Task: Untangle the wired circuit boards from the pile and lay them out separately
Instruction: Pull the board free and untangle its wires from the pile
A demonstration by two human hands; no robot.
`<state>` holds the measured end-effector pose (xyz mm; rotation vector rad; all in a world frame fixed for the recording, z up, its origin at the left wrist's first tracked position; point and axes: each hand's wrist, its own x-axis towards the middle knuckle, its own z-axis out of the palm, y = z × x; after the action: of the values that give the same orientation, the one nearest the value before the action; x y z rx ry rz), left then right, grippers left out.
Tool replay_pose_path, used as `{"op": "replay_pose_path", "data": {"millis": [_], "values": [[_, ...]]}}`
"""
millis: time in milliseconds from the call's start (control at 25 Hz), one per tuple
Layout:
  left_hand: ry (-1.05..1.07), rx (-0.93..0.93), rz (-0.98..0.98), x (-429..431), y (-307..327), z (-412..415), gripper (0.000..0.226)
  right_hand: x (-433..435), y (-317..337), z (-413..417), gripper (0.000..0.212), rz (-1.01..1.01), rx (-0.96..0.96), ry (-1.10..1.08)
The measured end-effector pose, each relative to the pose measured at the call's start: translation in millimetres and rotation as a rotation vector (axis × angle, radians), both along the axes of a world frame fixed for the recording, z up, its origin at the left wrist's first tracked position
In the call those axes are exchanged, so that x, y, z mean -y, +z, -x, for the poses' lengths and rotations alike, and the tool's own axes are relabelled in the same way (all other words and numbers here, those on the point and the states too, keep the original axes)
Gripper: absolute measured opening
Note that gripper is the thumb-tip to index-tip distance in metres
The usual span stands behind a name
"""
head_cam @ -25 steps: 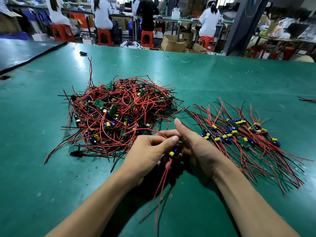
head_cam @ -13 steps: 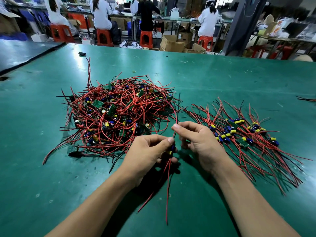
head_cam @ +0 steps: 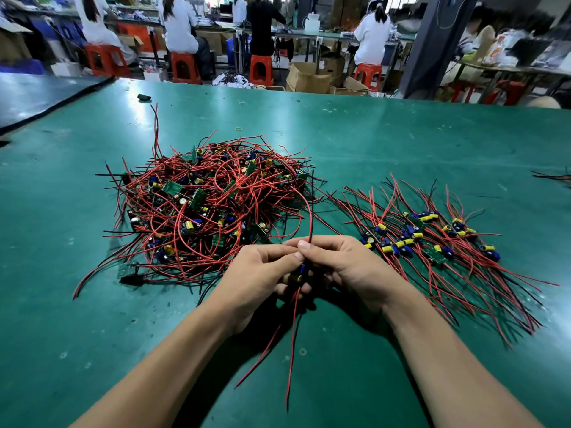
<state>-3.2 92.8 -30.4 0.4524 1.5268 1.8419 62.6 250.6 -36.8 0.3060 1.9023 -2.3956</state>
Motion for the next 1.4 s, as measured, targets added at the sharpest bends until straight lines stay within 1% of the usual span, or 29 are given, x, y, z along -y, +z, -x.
{"op": "replay_pose_path", "data": {"millis": [120,200,320,400,520,600,680,800,840,920,1000,1040,1120,1200,1240,1320,1400], "values": [[0.002,-0.026,0.031,-1,2,0,0.014,-1,2,2,0.020,-0.121,-0.006,0.000],[0.026,-0.056,0.057,-2,4,-3,0.021,-1,5,3,0.020,-0.226,-0.019,-0.030],[0.055,-0.080,0.109,-4,5,-5,0.022,2,0,6,0.020,-0.334,-0.041,-0.183],[0.060,-0.104,0.135,-5,5,-5,0.018,2,-4,9,0.019,-0.332,-0.071,-0.311],[0.038,-0.120,0.153,-4,7,-6,0.017,-4,-2,14,0.019,-0.089,-0.072,-0.489],[0.022,-0.117,0.156,-4,8,-6,0.018,-9,1,15,0.022,0.057,-0.047,-0.556],[0.021,-0.111,0.150,-4,8,-6,0.017,-11,6,15,0.027,0.257,-0.030,-0.551],[0.024,-0.111,0.138,-4,7,-5,0.015,-16,16,12,0.042,0.574,0.024,-0.487],[0.023,-0.108,0.136,-4,7,-5,0.015,-18,19,11,0.045,0.635,0.037,-0.468],[0.018,-0.105,0.133,-3,7,-5,0.015,-19,21,8,0.047,0.692,0.027,-0.433],[0.029,-0.104,0.134,-4,6,-4,0.015,-18,20,8,0.045,0.642,-0.013,-0.422],[0.043,-0.103,0.136,-4,5,-4,0.017,-17,18,9,0.043,0.560,-0.033,-0.433],[0.069,-0.098,0.136,-5,4,-4,0.020,-13,13,10,0.038,0.284,-0.059,-0.441],[0.077,-0.085,0.120,-7,2,-4,0.016,-6,7,8,0.037,0.023,-0.043,-0.358],[0.079,-0.077,0.105,-7,1,-4,0.015,0,4,7,0.037,-0.039,-0.026,-0.278],[0.083,-0.075,0.080,-7,0,-5,0.017,10,1,4,0.033,-0.067,0.005,-0.145],[0.085,-0.087,0.076,-7,-1,-5,0.018,13,-1,4,0.035,-0.121,0.034,-0.153]]}}
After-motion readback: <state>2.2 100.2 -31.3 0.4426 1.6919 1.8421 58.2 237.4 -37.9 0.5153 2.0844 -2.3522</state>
